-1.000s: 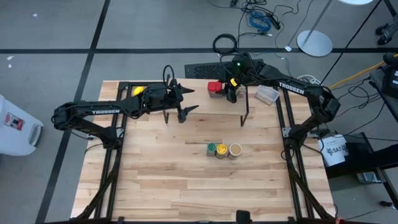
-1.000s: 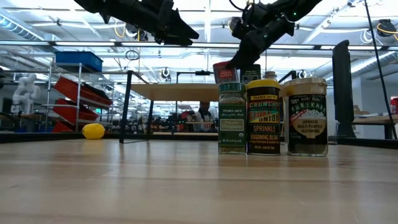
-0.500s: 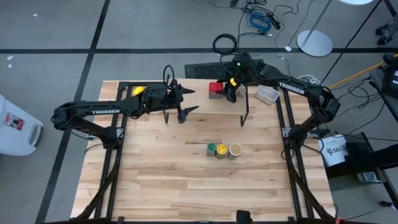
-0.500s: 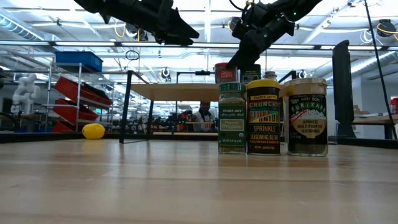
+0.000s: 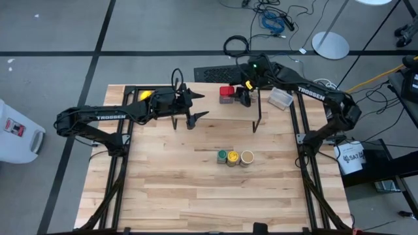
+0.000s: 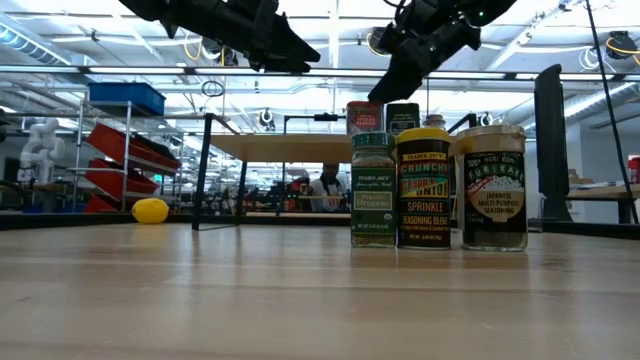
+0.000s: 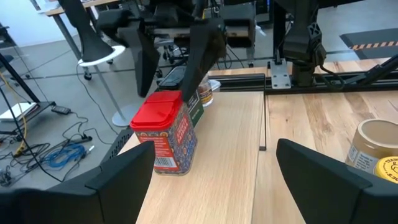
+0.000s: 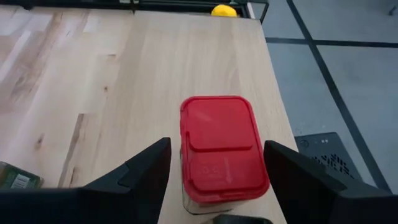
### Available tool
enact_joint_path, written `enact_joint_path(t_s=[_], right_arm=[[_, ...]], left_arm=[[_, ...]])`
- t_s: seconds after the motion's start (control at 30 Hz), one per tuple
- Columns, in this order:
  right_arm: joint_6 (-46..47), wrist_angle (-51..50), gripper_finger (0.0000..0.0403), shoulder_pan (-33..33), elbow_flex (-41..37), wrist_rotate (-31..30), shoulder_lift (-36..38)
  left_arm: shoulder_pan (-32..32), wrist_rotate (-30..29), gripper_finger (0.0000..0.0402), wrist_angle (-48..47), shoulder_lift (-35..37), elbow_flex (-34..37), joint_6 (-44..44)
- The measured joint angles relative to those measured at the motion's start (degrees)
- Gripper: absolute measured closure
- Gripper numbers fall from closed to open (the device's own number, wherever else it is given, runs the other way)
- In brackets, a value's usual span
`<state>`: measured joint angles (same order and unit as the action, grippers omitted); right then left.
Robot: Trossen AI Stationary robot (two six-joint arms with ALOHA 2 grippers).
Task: Shelf spices
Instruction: Put the green seasoning bottle on the shelf
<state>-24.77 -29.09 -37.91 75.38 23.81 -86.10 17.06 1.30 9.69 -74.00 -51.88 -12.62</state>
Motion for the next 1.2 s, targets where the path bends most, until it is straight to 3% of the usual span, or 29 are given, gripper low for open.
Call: enact_joint_path(t_s=[0.3,0.47,0.53,0.77,1.0,1.1,1.2], right_arm=[[2.8,-2.1,0.016,1.0,0.0,-0.1,6.1],[5.7,-8.0,0.016,3.7,0.0,-0.1,12.9],[8.1,-11.6,0.016,5.7,0.0,-0.1,15.6],[20.0,-21.7,0.016,17.7,0.0,-0.5,20.7],[30.7,-18.0,0.016,34.6,-7.2,-18.9,20.9],[32.7,-11.6,0.016,39.4,-12.6,-20.1,20.9],[34.2,-5.1,0.016,42.5,-17.0,-20.0,20.9]], left_arm=[[-0.2,0.2,0.0056,0.0,0.0,0.0,0.3],[-2.6,6.5,0.0056,-0.2,0.0,0.0,0.3],[-4.0,9.1,0.0056,-0.1,0.0,0.0,0.3],[-8.8,9.4,0.0056,0.0,0.0,0.0,2.5],[-15.5,8.4,0.0056,-2.4,-0.1,0.0,6.8],[-19.3,5.2,0.0056,-4.0,-1.2,0.0,9.2],[-22.6,-1.7,0.0056,-4.0,-3.2,0.0,9.2]])
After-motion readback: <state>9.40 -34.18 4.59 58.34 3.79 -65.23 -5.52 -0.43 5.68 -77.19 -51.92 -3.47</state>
